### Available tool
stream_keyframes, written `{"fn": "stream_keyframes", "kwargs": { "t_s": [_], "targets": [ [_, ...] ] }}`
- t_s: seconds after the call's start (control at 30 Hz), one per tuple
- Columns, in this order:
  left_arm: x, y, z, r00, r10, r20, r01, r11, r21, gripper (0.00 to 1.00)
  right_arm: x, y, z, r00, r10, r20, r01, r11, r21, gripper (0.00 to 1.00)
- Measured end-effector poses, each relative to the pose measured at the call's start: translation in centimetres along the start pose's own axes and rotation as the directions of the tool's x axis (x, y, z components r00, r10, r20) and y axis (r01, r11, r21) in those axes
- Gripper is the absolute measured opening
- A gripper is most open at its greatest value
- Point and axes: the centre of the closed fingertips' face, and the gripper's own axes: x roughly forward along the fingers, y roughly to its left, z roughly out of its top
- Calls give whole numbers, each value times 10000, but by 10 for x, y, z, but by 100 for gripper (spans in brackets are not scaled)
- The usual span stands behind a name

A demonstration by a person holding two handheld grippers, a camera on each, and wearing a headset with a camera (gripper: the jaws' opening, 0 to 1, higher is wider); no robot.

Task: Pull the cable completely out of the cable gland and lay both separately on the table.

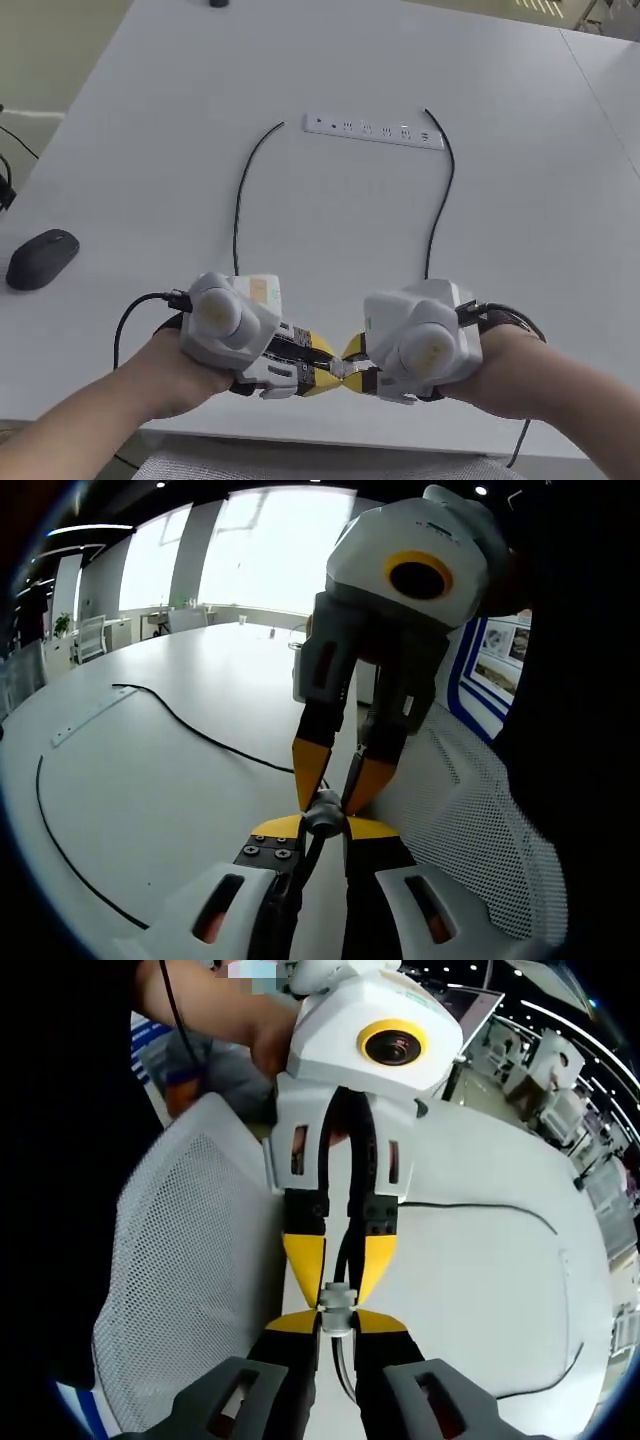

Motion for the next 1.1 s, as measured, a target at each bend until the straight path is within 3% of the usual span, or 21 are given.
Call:
{"fn": "stream_keyframes", "kwargs": {
  "t_s": [0.17, 0.27, 0.3, 0.4, 0.47, 0.53, 0.77, 0.9, 1.03, 1.1],
  "targets": [
    [-3, 1, 4, 9997, 230, 118, -233, 9995, 235, 15, -6, -4, -1, 9991, 173, 395, -193, 9985, 504, 9],
    [-6, 1, 5, 9994, 351, -38, -349, 9985, 422, 15, -17, -12, 2, 9957, 261, 889, -344, 9950, 933, 15],
    [-7, 2, 7, 9992, 398, -6, -397, 9977, 547, 15, -20, -13, 3, 9925, 460, 1130, -606, 9898, 1291, 16],
    [-8, 2, 10, 9989, 462, -73, -454, 9952, 869, 15, -27, -13, 2, 9857, 968, 1378, -1171, 9822, 1472, 14],
    [-6, 0, 12, 9988, 452, -188, -427, 9924, 1155, 15, -27, -9, 4, 9747, 1530, 1631, -1823, 9661, 1829, 14],
    [-3, -1, 13, 9982, 496, -331, -444, 9886, 1436, 15, -26, -11, 3, 9711, 1728, 1645, -2022, 9621, 1832, 14],
    [3, -1, 12, 9972, 646, -389, -593, 9904, 1250, 15, -17, -5, -5, 9575, 2526, 1391, -2738, 9478, 1633, 13],
    [5, 3, 12, 9951, 912, -387, -875, 9924, 865, 15, -17, -5, -3, 9569, 2533, 1419, -2721, 9528, 1344, 11],
    [6, 3, 14, 9948, 974, -300, -951, 9931, 690, 15, -14, -6, -8, 9700, 2222, 985, -2290, 9713, 645, 9],
    [8, 6, 13, 9939, 1043, -364, -1032, 9942, 313, 15, -12, -5, -8, 9752, 1979, 992, -2035, 9779, 490, 9]
  ]
}}
